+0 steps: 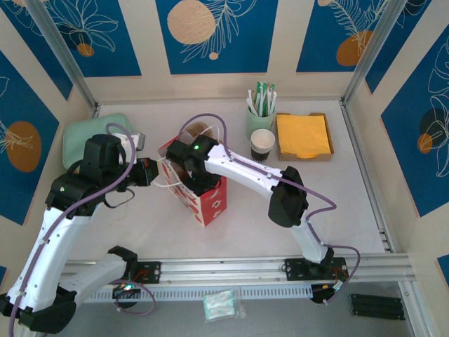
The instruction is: Pack the takeout coffee
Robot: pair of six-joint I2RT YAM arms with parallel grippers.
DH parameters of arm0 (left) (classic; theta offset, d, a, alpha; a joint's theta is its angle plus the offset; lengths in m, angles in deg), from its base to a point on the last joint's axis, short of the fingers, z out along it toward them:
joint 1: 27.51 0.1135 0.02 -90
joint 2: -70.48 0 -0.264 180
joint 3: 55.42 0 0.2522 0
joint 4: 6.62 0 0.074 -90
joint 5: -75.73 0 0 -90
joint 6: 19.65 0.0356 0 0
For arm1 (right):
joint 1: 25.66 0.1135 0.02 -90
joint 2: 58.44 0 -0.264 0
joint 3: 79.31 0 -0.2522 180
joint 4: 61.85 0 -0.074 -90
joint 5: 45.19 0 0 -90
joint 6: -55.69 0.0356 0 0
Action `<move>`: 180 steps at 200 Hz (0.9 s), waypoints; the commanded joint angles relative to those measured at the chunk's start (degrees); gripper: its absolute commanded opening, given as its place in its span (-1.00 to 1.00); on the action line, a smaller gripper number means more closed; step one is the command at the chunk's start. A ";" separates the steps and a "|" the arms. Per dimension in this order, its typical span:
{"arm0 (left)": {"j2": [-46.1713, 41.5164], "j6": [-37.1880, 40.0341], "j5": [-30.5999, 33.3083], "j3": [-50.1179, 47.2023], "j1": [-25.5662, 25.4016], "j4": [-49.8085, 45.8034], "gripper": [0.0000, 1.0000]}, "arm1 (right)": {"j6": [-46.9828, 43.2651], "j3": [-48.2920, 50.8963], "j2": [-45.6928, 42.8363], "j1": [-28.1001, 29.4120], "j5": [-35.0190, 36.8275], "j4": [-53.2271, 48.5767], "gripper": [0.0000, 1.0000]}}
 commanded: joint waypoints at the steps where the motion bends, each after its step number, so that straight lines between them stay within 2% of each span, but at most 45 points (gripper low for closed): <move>1: -0.63 -0.42 -0.85 -0.23 0.24 0.72 -1.00 | 1.01 1.06 -1.33 0.00 1.26 0.82 0.19; 180: -0.61 -0.36 -0.86 -0.10 0.35 0.69 -1.00 | 1.09 4.31 -0.66 -0.67 -0.14 2.25 0.19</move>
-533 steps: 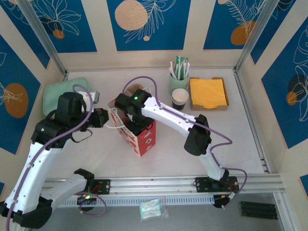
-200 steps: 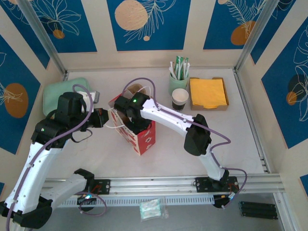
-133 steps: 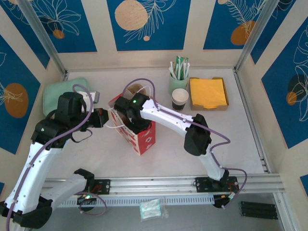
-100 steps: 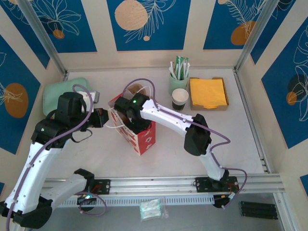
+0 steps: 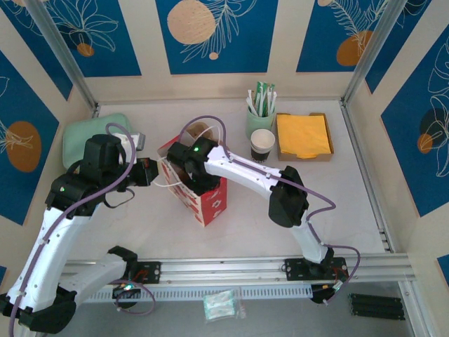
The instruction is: Pack the takeout coffee
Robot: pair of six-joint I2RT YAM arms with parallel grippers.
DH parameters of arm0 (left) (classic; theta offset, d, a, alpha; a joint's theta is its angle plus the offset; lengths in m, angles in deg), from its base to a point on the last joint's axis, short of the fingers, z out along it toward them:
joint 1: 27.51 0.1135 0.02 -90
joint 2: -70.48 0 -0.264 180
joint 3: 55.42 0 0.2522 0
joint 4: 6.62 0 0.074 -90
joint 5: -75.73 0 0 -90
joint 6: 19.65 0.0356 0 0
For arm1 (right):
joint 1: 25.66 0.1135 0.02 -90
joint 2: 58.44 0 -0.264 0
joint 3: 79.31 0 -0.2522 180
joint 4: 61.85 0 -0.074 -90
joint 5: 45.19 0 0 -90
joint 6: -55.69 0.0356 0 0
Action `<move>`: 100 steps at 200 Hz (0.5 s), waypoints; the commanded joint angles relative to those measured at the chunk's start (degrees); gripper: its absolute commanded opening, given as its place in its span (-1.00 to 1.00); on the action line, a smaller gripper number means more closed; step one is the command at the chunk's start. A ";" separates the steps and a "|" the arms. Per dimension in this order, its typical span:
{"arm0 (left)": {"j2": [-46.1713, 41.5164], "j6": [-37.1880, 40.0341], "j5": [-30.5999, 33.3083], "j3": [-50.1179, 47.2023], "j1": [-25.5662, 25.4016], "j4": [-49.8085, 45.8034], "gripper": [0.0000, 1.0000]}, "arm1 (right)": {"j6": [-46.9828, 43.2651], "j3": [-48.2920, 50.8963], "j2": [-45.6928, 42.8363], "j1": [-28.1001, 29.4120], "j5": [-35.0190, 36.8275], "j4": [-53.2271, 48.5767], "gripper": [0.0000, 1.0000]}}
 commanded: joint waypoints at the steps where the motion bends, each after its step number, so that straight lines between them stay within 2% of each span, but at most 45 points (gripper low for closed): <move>1: -0.62 -0.40 -0.90 -0.10 0.35 0.69 -1.00 | 1.07 1.67 -0.45 -0.40 -0.09 0.17 0.19; 100: -0.56 -0.52 -0.87 -0.05 0.35 0.70 -1.00 | 1.07 3.16 -0.19 -0.58 -0.58 0.87 0.20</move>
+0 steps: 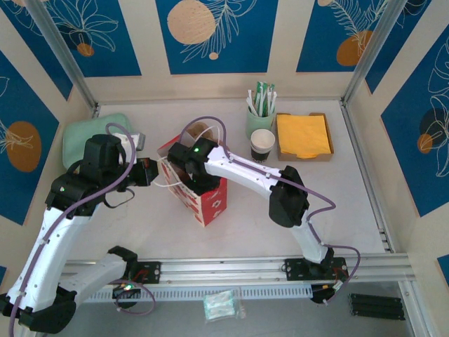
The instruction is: Pack the takeout coffee
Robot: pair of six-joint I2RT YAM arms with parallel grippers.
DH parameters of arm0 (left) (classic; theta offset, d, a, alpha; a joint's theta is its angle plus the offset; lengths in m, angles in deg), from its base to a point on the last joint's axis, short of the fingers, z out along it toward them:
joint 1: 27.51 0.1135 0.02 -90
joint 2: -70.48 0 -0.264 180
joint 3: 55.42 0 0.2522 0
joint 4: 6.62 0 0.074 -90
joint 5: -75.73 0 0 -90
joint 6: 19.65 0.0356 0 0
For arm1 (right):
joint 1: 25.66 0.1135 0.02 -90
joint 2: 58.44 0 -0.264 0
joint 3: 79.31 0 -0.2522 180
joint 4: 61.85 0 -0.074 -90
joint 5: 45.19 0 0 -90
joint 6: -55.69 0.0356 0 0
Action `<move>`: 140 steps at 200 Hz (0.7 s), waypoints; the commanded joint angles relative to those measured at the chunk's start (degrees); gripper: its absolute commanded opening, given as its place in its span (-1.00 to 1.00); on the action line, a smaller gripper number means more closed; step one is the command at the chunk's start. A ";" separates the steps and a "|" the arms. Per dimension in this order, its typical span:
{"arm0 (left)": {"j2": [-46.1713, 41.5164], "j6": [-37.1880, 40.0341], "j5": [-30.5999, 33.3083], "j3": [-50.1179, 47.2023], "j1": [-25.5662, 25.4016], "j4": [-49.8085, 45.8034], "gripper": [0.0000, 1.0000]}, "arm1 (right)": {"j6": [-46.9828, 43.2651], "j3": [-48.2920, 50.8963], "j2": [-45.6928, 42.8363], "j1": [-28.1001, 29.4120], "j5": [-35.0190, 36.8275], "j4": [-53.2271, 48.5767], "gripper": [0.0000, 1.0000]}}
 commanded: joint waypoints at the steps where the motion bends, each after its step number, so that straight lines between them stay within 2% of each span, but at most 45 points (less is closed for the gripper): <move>1: -0.60 -0.56 -0.86 -0.03 0.35 0.72 -1.00 | 1.07 2.04 0.02 -0.49 -0.36 0.02 0.20; 53: -0.55 -0.73 -0.95 -0.45 0.31 1.07 -1.00 | 0.99 1.62 0.04 -0.47 -0.25 0.02 0.27; 140: -0.57 -0.61 -0.77 -0.27 0.34 0.80 -1.00 | 0.64 -1.65 0.02 0.06 -0.09 -1.59 0.54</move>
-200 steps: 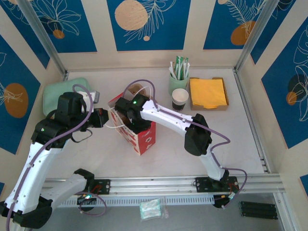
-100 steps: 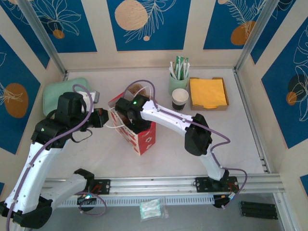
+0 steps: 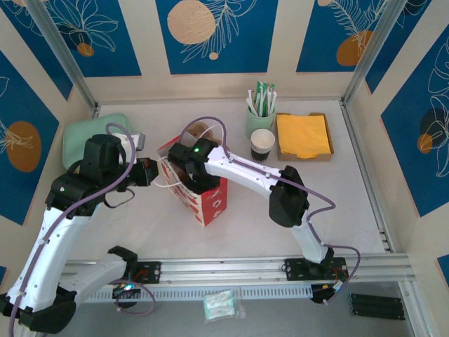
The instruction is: Pack the takeout coffee
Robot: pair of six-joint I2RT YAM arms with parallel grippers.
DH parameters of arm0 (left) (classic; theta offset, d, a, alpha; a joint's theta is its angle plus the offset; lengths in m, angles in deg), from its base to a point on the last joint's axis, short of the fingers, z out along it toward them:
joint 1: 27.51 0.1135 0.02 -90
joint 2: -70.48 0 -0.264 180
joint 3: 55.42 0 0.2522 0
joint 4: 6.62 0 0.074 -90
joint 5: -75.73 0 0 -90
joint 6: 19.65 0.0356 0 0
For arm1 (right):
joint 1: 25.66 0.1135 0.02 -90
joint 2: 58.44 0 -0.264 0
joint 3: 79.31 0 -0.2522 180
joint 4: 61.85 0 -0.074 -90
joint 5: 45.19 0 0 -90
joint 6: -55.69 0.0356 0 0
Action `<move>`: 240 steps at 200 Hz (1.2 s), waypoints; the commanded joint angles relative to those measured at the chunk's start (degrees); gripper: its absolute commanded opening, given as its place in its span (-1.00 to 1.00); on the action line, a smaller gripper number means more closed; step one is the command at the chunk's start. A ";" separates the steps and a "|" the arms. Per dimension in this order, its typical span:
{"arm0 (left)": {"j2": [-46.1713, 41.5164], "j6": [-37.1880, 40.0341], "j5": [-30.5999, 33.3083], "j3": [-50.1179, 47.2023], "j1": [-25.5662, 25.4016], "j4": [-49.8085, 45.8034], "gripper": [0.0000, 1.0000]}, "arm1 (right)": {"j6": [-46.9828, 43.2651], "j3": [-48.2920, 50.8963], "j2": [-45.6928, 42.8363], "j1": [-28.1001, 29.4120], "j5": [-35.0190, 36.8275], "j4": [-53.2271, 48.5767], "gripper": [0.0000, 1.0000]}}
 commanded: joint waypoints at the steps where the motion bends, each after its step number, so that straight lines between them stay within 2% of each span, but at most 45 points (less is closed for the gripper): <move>1: -0.60 -0.58 -0.77 -0.27 0.35 0.78 -1.00 | 0.63 -1.97 0.10 0.17 -0.09 -1.84 0.54; 240: -0.28 -0.22 -0.45 -0.45 0.29 0.70 -1.00 | -0.33 -12.28 1.34 1.20 1.27 -7.21 0.76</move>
